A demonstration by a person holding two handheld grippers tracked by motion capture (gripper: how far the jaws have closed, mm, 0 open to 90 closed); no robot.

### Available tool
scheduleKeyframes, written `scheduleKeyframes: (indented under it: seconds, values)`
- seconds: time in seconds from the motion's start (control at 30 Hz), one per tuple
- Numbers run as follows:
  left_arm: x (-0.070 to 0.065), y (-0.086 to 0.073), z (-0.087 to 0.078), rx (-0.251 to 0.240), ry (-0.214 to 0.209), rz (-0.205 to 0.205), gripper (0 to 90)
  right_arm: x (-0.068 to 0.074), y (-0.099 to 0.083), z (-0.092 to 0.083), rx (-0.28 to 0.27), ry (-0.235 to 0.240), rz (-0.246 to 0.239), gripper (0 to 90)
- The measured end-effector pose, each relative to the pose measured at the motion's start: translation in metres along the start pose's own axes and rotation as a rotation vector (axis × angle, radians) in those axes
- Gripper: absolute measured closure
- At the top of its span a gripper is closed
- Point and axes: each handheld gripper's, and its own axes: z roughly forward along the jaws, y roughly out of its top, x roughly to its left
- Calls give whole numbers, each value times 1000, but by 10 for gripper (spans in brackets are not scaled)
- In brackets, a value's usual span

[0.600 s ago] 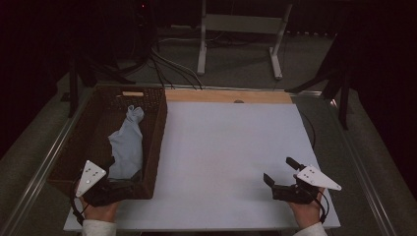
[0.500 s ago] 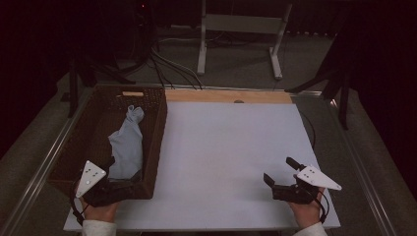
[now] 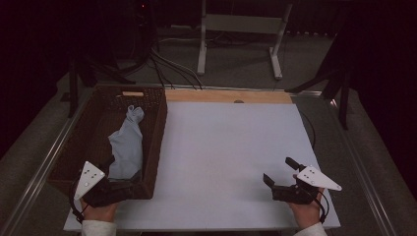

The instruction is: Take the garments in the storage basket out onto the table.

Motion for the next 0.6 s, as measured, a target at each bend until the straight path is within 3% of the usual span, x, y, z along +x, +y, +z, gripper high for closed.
scheduleKeyframes:
  seconds: [0.1,0.43,0.6]
  values:
    - [0,0,0,9,-4,13,3,0,0,0,-5,-7,1,12]
    - [5,4,-4,-13,6,-14,3,0,0,0,-7,-7,2,12]
    - [7,7,-4,4,-20,-37,3,0,0,-1,-9,-11,4,12]
